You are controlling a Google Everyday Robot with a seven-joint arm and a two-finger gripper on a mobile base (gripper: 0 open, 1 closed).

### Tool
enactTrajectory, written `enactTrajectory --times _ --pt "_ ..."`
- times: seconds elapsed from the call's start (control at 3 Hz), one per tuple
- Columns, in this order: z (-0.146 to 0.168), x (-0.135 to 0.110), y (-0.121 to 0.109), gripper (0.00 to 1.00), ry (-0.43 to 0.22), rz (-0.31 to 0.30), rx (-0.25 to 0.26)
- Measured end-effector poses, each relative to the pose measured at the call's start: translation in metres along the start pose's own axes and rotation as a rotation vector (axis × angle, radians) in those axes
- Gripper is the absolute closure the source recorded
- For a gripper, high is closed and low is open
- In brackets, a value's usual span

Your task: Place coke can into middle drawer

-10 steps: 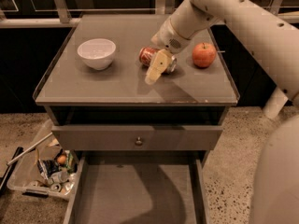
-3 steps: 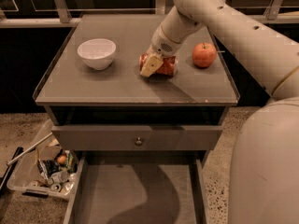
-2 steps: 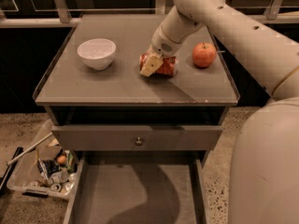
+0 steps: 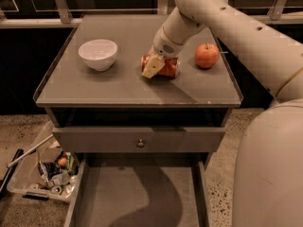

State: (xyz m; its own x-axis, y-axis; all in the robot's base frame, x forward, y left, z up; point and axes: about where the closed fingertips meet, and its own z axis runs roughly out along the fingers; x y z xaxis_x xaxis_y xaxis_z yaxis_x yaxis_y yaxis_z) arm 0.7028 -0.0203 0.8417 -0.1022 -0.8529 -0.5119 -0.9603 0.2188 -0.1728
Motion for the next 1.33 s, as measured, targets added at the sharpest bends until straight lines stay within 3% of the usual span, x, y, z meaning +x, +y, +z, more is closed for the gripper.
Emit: enactTrajectory --times 0.33,0.67,1.33 --pt "-0.01 0.0 0.016 1.0 -0.009 0.008 0.012" --pt "-0.044 -0.002 0.046 1.0 -0.053 0.002 0.061" --pt "-0.121 0.011 0.129 1.0 -0.157 -0.025 0.174"
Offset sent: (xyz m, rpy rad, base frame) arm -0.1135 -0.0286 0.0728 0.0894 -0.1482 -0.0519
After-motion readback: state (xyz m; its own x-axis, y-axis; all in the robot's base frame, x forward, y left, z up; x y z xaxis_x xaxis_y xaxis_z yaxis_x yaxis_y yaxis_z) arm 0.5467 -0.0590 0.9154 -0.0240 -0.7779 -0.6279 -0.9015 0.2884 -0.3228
